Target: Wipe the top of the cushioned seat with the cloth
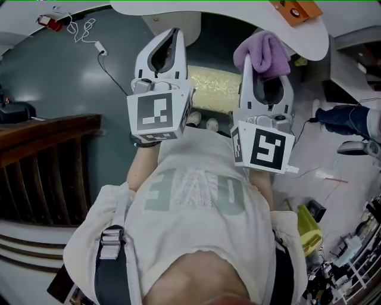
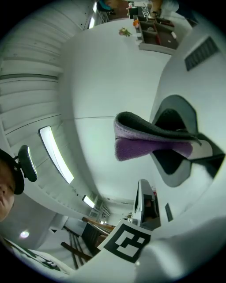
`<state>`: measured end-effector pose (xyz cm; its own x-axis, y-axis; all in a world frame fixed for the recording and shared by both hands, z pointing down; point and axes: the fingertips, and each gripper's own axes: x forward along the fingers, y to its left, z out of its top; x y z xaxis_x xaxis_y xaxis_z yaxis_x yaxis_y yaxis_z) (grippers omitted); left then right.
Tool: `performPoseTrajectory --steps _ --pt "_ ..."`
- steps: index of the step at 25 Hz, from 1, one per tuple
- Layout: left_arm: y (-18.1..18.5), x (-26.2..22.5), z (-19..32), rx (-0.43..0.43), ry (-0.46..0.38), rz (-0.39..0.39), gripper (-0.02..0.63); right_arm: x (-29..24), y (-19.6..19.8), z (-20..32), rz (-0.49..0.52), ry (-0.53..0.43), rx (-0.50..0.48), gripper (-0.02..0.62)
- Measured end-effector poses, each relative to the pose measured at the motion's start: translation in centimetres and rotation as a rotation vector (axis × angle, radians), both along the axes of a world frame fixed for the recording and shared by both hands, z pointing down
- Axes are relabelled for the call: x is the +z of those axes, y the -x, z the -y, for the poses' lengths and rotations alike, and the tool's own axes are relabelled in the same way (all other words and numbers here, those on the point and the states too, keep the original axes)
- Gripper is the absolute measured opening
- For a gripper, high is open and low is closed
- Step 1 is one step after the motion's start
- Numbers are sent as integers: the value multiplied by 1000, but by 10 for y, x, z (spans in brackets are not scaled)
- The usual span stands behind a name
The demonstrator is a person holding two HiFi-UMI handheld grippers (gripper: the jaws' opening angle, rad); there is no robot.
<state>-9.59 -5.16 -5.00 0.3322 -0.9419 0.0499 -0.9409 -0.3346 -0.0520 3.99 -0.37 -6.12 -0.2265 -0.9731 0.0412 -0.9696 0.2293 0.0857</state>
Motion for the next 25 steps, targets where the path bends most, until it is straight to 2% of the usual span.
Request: performPoseTrajectory --steps 10,25 --pt "14 -8 9 4 -27 -20 8 -4 8 8 18 -5 10 95" --pt "6 -21 6 42 -61 -34 7 -3 9 12 31 18 14 95"
